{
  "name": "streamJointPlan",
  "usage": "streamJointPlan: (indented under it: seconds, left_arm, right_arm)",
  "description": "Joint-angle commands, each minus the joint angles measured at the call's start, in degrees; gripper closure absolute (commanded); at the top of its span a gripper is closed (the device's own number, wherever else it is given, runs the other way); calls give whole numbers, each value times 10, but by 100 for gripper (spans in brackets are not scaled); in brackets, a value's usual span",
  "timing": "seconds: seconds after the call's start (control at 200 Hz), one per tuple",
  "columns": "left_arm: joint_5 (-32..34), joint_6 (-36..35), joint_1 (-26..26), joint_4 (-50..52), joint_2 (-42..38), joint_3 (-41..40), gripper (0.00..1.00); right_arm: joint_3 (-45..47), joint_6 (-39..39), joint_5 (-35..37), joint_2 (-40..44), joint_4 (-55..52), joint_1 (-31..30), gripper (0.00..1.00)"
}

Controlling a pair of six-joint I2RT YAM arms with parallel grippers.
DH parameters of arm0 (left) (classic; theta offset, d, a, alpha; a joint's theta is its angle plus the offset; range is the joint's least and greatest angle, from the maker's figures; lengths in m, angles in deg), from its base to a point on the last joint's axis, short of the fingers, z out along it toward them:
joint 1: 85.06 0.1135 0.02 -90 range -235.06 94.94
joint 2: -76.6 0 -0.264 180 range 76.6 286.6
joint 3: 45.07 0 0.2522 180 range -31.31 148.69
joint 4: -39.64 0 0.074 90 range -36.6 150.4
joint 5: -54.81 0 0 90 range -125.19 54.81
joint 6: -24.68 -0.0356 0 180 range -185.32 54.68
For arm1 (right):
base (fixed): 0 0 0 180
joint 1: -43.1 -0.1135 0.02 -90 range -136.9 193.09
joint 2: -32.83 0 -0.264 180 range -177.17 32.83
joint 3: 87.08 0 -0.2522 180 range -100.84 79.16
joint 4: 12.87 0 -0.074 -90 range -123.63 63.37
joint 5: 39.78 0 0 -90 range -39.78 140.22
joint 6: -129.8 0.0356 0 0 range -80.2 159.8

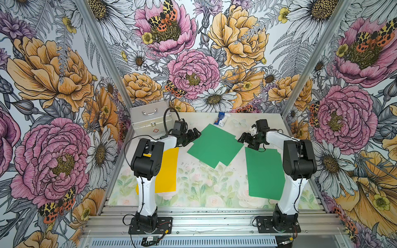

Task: Sort the scattered colored papers by color
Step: Pick up the colored paper.

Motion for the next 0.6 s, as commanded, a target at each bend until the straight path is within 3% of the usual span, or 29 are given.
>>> streamJointPlan:
  seconds: [0.0,0.595]
  left_arm:
    - [12,-11,-5,7,14,13,2]
    - [-8,2,-19,6,48,26,2]
  right_arm:
    - [0,-6,-13,-22,-5,2,14]
    - [-16,19,-91,-70,0,2,16]
